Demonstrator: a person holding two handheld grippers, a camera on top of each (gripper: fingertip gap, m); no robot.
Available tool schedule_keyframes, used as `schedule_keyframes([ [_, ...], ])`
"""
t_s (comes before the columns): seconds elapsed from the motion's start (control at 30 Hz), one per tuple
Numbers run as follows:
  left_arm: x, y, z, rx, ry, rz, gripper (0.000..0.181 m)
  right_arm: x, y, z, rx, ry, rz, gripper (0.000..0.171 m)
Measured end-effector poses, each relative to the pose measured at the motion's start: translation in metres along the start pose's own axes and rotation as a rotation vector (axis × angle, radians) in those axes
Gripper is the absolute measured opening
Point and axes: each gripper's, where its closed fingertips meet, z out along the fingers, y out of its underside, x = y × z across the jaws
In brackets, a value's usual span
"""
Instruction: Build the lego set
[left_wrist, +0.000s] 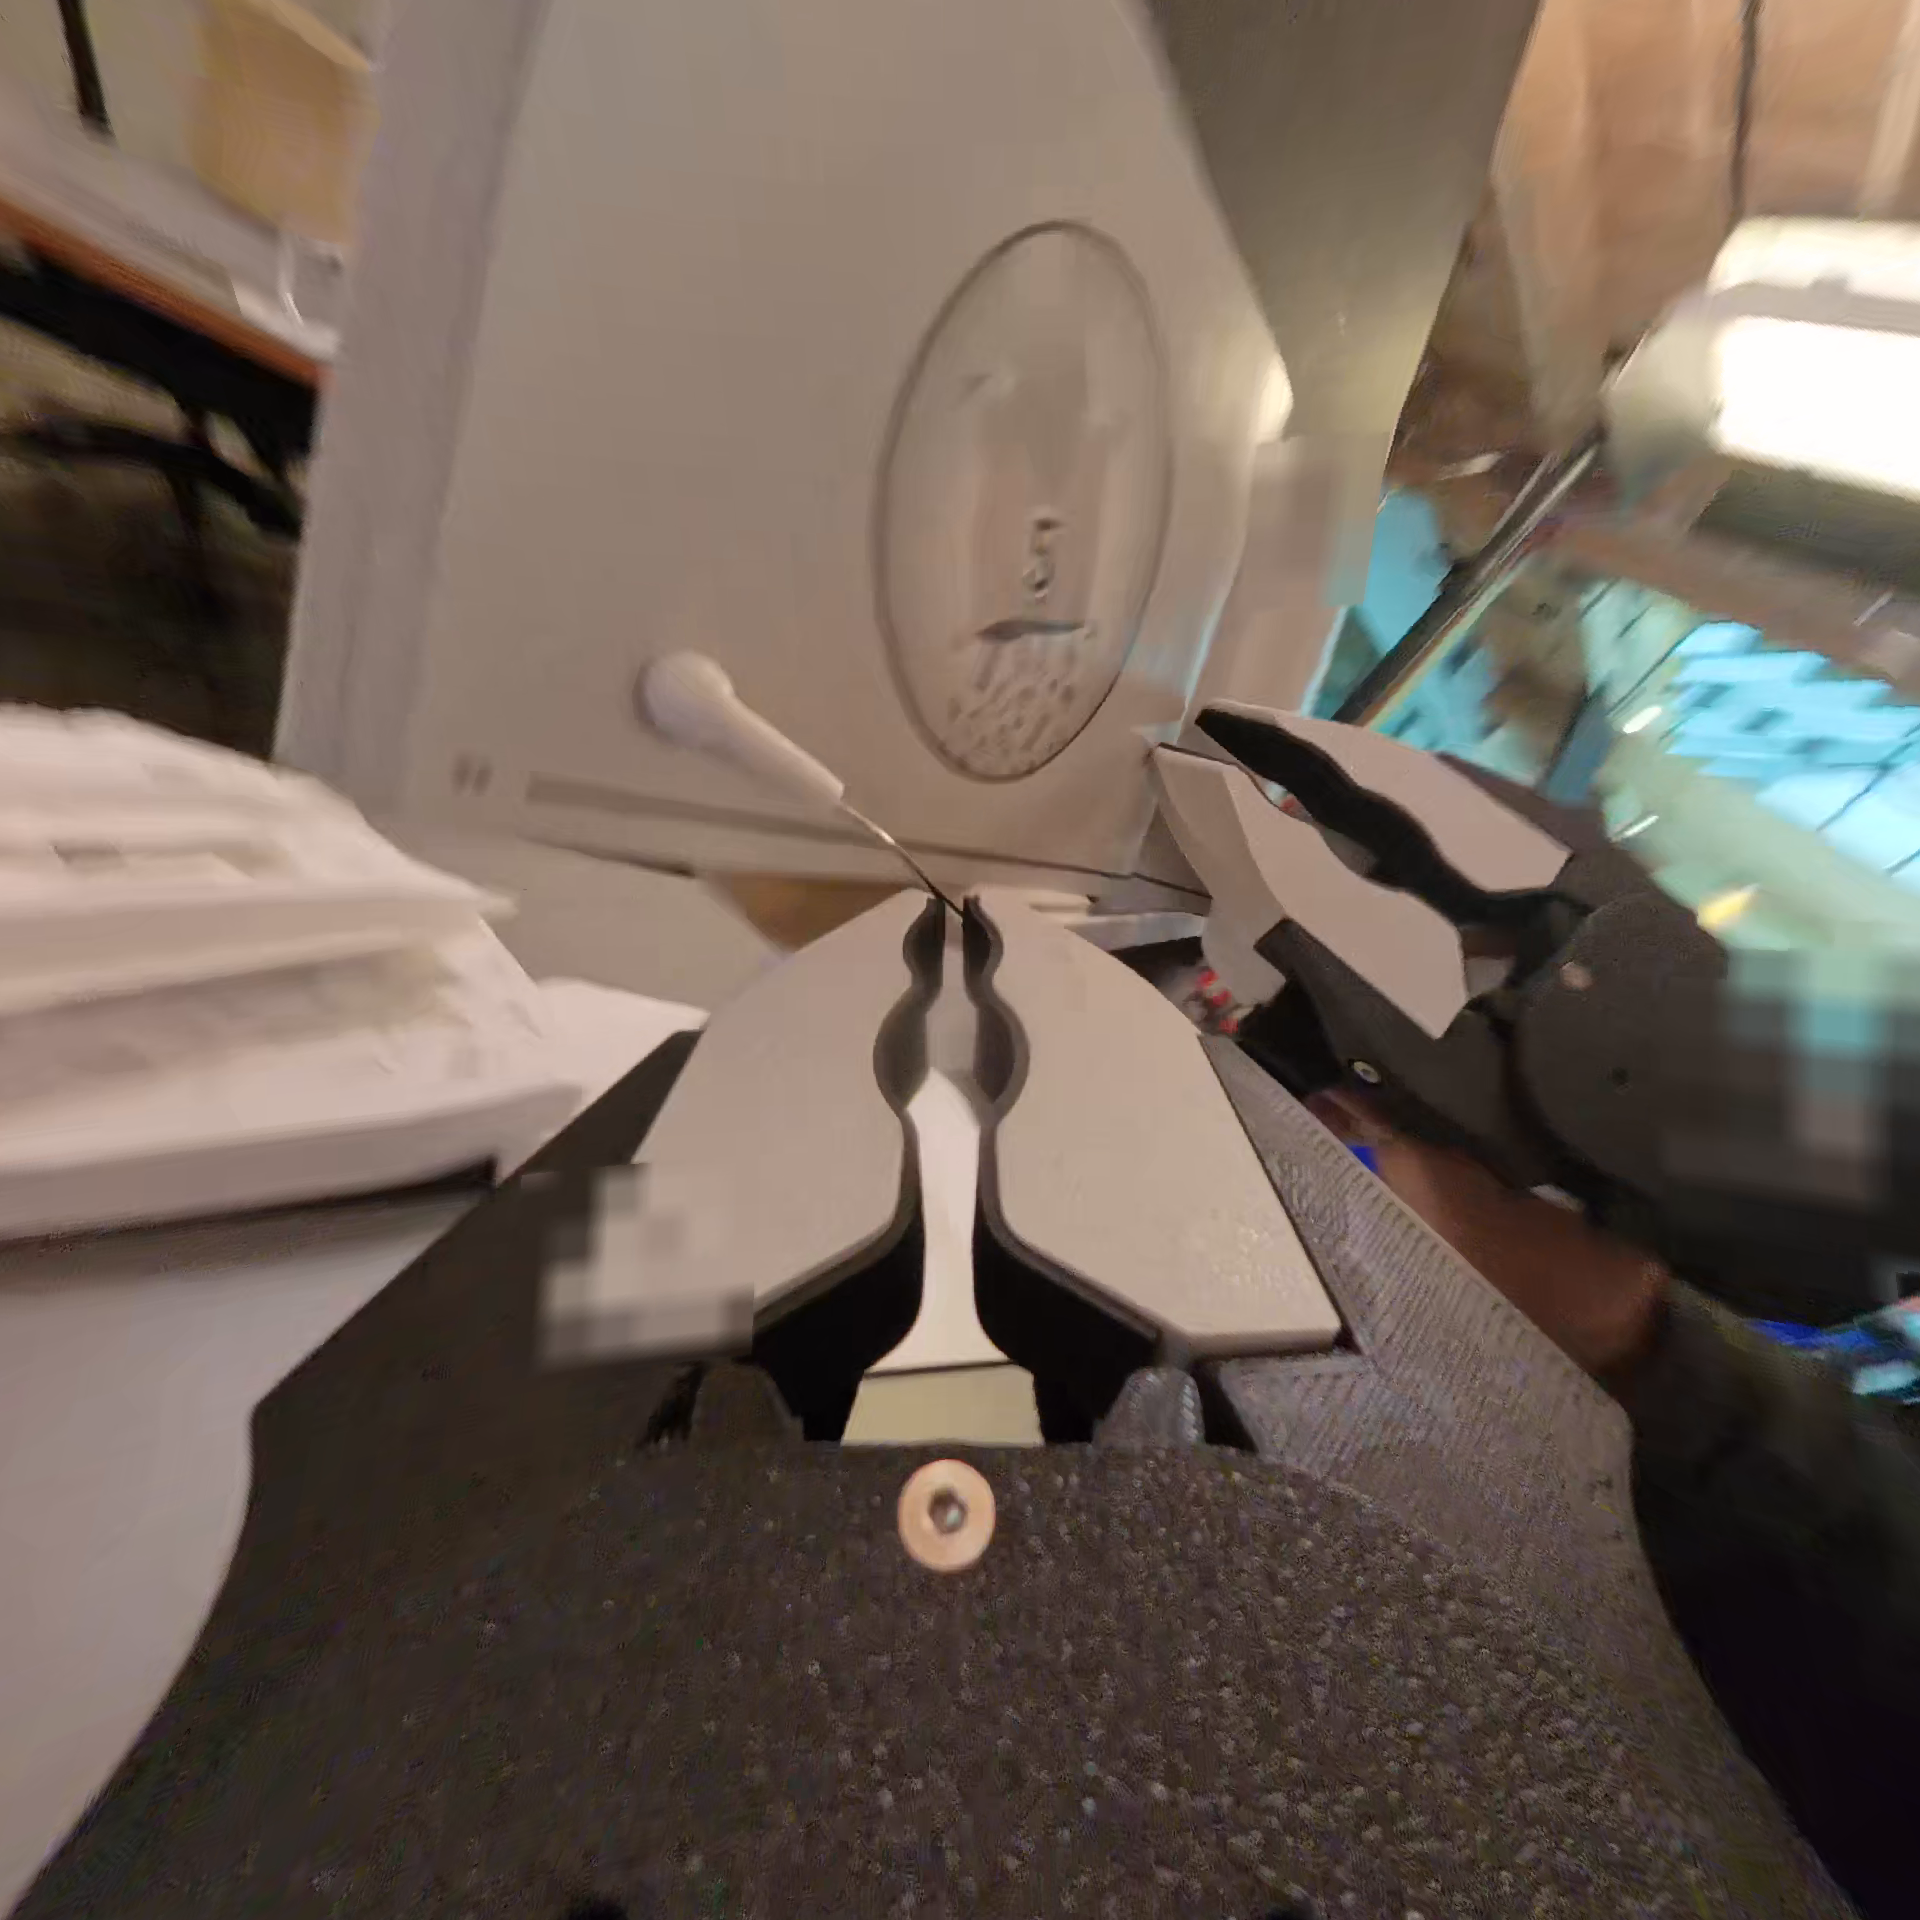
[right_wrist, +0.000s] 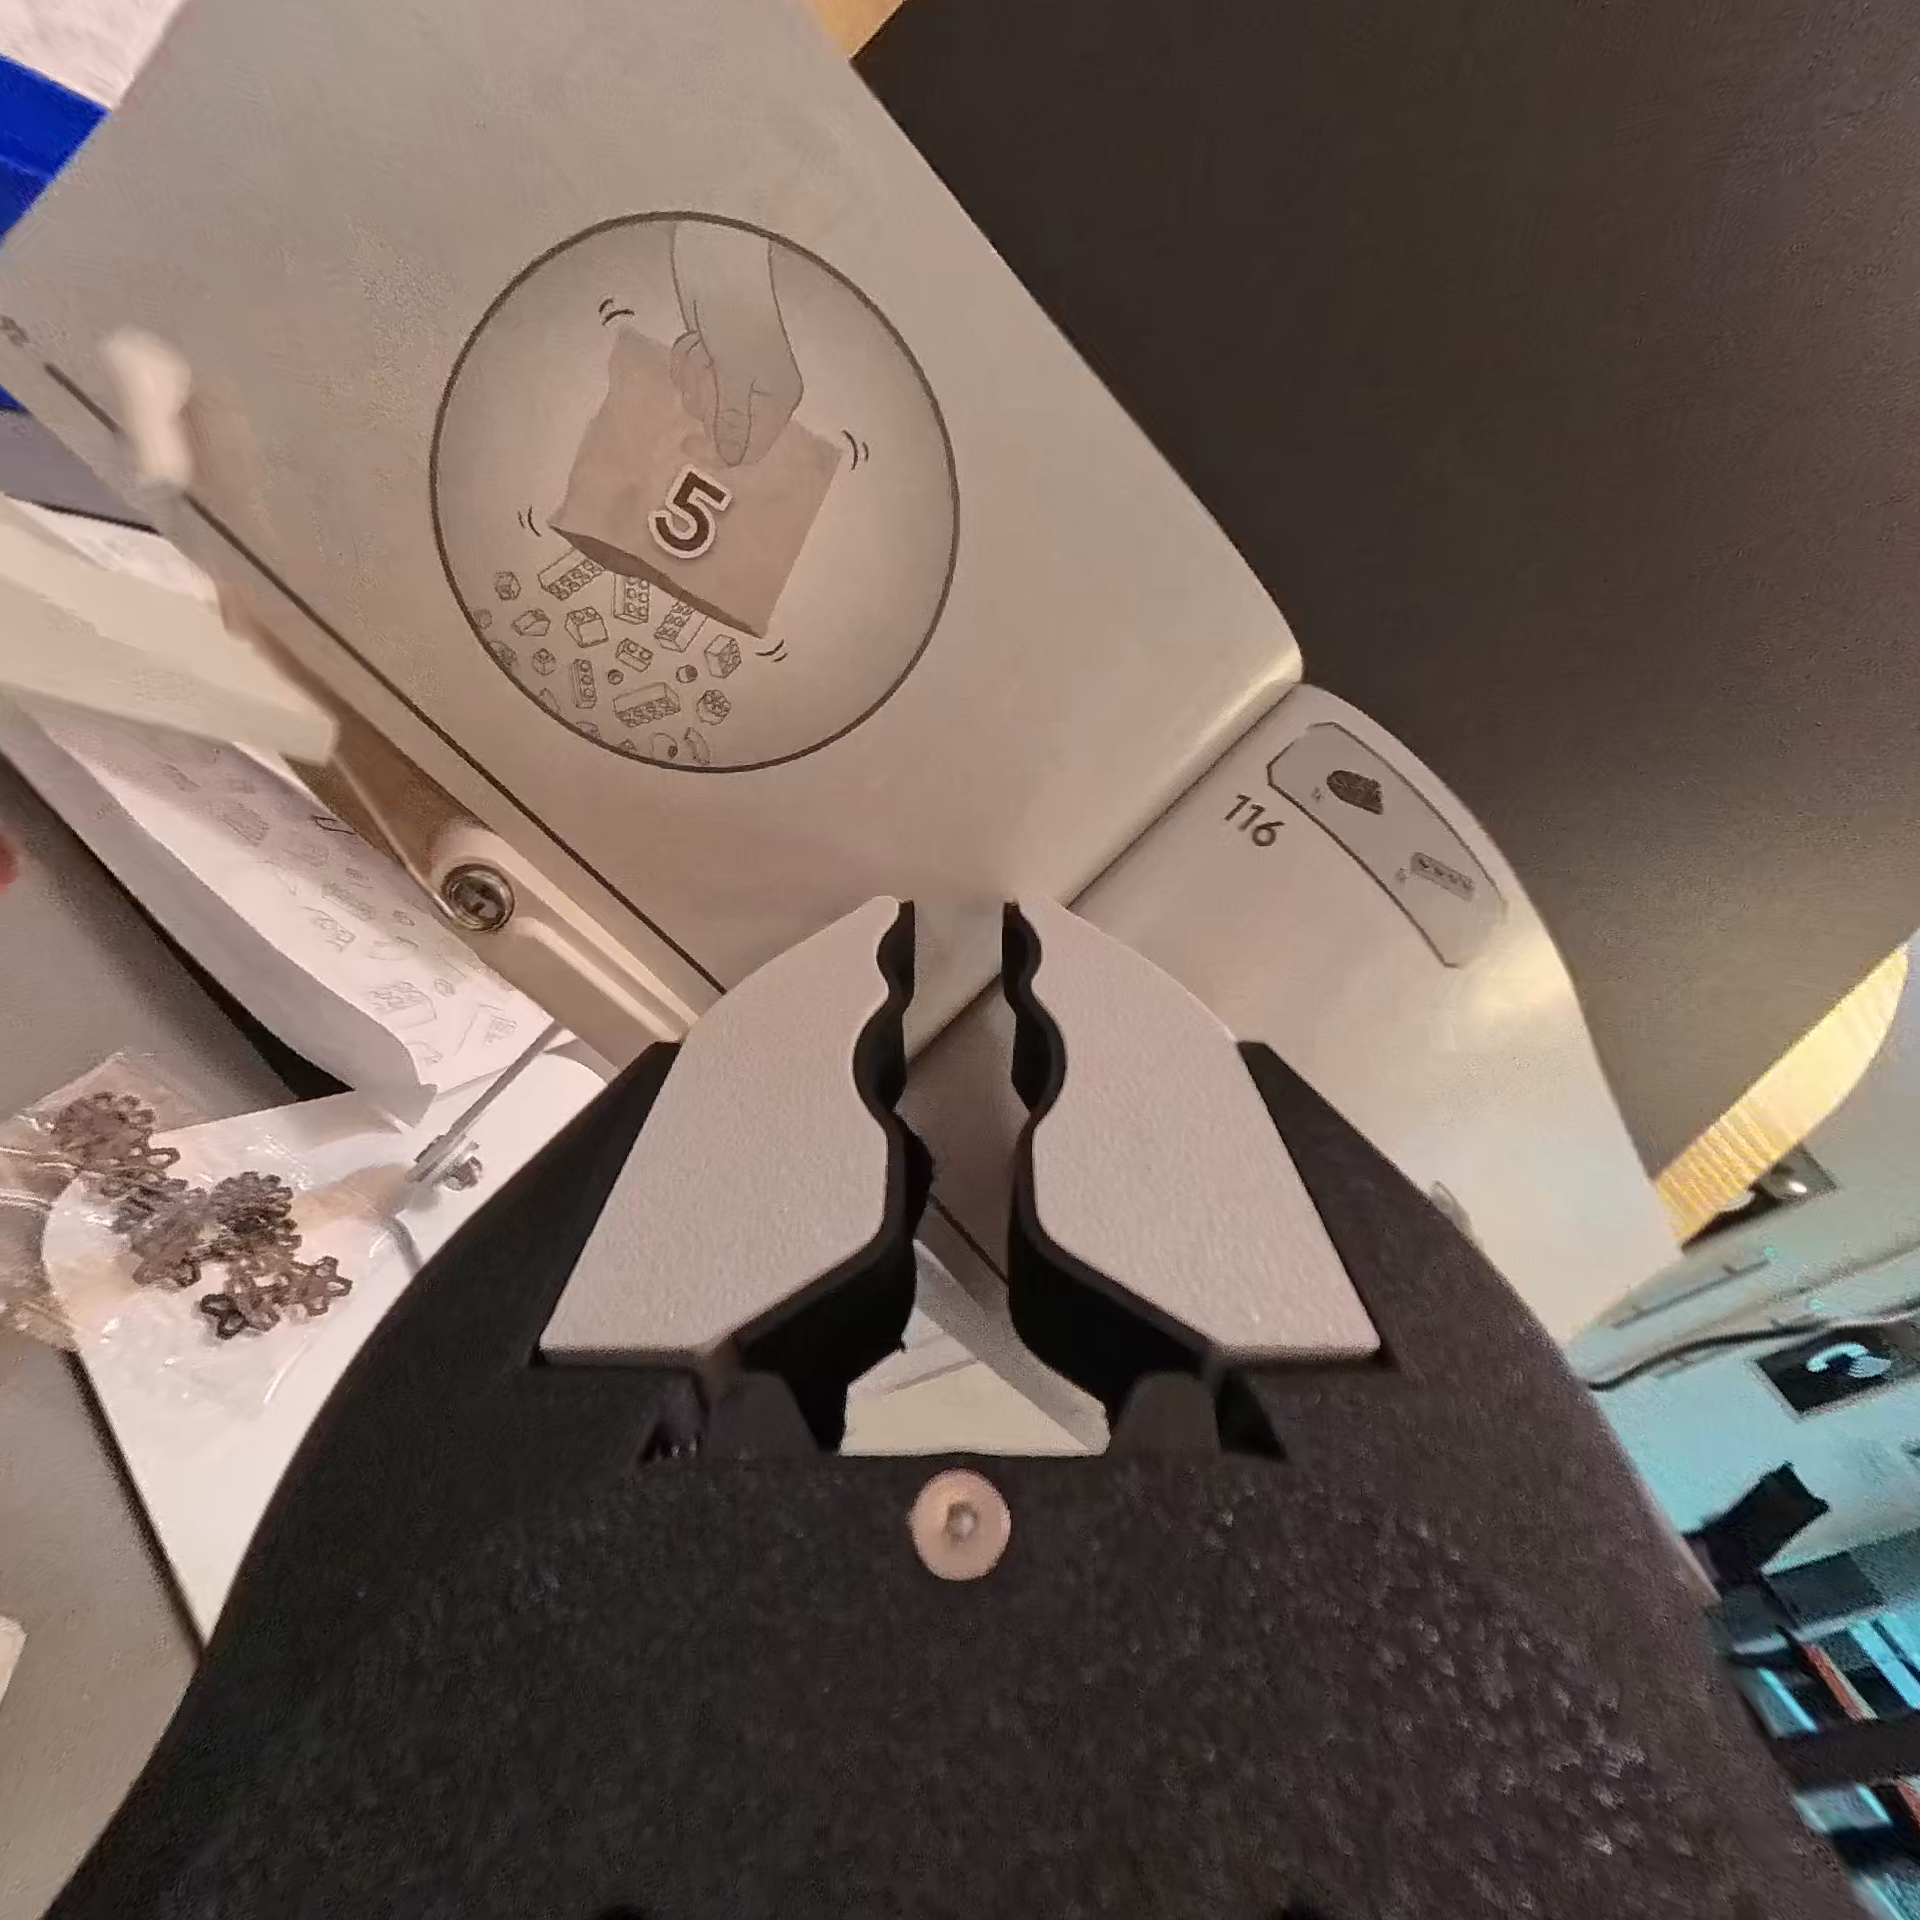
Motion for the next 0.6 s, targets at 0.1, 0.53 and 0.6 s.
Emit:
schedule_keyframes([
  [0.1, -0.006, 0.006, -0.012, 0.007, 0.025, -0.142, 0.007, 0.000, 0.001, -0.002, -0.005, -0.007, -0.005, 0.016],
  [0.53, -0.018, -0.018, -0.033, 0.070, -0.024, -0.138, 0.011, -0.025, -0.050, 0.022, -0.058, -0.046, -0.084, 0.094],
  [0.6, -0.016, -0.015, -0.032, 0.050, 0.002, -0.164, 0.013, -0.029, -0.047, 0.030, -0.073, -0.084, -0.065, 0.085],
])
